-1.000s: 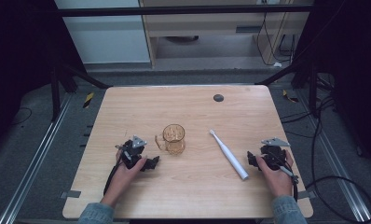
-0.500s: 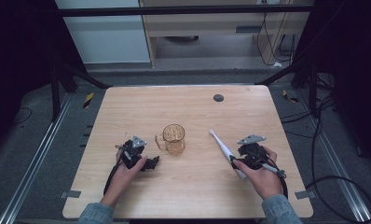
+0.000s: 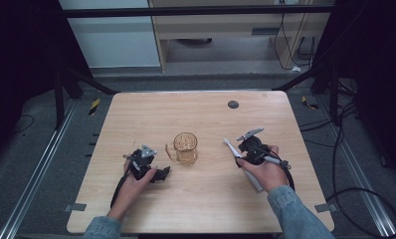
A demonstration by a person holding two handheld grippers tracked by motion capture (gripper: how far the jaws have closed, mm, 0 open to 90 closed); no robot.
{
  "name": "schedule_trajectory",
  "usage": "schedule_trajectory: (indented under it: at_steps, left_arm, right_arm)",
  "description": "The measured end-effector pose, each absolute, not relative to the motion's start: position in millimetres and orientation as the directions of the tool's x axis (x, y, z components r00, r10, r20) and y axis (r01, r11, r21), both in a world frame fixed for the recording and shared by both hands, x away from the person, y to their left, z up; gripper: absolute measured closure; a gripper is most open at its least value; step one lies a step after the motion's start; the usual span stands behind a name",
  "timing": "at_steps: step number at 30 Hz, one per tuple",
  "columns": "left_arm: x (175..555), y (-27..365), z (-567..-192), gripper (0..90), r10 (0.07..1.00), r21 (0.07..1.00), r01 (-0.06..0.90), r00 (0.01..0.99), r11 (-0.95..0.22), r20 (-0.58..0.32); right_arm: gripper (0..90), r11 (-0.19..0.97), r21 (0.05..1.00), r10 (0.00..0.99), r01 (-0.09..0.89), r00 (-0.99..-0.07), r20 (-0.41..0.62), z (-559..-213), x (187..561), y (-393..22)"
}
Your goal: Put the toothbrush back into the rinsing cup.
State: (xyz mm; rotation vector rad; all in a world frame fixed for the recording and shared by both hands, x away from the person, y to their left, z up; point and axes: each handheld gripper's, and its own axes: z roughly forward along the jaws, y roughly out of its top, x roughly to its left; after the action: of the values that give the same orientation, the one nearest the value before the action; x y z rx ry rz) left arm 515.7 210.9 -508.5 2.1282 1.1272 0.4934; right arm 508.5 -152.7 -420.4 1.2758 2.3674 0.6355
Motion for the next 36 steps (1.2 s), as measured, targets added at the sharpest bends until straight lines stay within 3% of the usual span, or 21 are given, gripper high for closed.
schedule_trajectory:
  at_steps: [4,36]
  left_arm:
    - [515.7,211.7,-508.6,0.0,0.827,0.711,0.574,0.562,-0.405,0.017]
    - [515.8,212.5,-508.5,0.0,0.822,0.71,0.571,0.569,-0.411,0.019]
  right_arm:
    - [44.6,0.464,0.538,0.853,0.704,-0.52,-0.055,-423.2,523.3,-147.8]
    - [50.5,0.476,0.393,0.863,0.787,-0.504,-0.034,-453.2,547.0,-146.1]
